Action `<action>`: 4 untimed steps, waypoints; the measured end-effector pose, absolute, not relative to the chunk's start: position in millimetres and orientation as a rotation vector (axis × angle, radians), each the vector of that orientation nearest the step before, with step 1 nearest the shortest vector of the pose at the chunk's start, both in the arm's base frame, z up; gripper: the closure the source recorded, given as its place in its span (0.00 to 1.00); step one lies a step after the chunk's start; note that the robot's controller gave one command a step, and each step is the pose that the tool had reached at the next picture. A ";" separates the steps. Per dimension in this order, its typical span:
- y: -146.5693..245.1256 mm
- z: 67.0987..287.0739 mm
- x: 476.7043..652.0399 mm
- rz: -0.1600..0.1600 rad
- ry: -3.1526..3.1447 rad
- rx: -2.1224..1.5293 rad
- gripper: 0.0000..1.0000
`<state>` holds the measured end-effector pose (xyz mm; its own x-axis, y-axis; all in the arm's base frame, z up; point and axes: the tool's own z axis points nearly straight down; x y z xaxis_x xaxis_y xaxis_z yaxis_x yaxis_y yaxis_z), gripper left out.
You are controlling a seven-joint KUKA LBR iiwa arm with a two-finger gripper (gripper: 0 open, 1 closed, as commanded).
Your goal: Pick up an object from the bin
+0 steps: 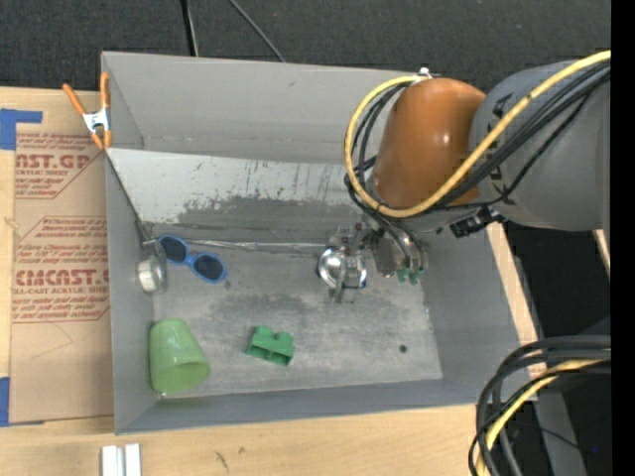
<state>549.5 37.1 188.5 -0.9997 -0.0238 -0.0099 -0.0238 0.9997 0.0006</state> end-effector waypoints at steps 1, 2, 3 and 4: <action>30.4 288.6 550.2 -0.003 2.869 -1.263 1.00; 31.0 286.9 549.5 0.001 2.872 -1.263 1.00; 31.1 287.0 549.5 0.002 2.872 -1.263 1.00; 31.0 287.0 549.5 0.002 2.872 -1.263 1.00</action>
Offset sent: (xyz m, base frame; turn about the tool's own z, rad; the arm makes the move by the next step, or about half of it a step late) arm -0.0008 -0.0072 0.0984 -0.8057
